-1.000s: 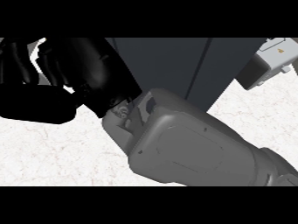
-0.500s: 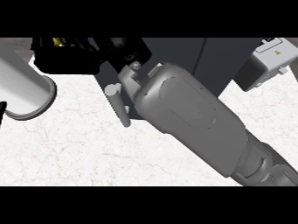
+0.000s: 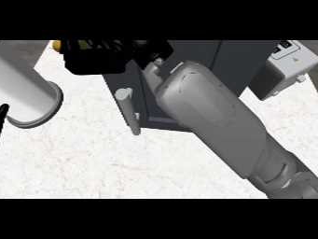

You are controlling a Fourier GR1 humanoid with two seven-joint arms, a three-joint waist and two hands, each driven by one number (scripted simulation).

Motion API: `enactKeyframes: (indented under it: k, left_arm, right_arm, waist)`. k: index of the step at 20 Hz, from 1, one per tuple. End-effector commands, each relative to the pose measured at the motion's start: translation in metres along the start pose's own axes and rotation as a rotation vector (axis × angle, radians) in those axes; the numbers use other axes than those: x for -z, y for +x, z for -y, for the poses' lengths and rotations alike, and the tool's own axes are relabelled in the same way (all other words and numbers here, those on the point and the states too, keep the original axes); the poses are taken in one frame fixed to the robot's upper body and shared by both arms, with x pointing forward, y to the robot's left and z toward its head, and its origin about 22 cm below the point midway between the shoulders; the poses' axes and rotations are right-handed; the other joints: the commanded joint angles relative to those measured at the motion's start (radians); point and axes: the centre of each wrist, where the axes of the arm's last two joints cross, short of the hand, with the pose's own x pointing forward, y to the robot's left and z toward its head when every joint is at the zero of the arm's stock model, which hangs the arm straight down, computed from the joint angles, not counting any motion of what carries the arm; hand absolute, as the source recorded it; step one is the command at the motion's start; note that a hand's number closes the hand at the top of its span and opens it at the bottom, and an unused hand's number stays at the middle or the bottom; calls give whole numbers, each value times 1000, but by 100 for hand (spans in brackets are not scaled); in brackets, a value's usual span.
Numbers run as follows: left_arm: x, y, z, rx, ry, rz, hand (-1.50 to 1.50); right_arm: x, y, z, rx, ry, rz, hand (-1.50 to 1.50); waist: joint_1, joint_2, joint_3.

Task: Pick up the wine, place it into the cabinet and close the cabinet

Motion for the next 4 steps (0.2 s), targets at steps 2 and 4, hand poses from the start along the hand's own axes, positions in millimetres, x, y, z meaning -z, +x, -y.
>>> enactKeyframes:
  k: [2, 4]
  left_arm:
    - [8, 5, 3, 13, -4, 17, -150]
    - [5, -2, -5, 9, -3, 5, -150]
  right_arm:
    - [1, -39, 57, -72, -165, -131, 150]
    - [6, -35, 46, -65, -157, -126, 150]
  waist:
    - [-9, 52, 8]
    - [-4, 52, 7]
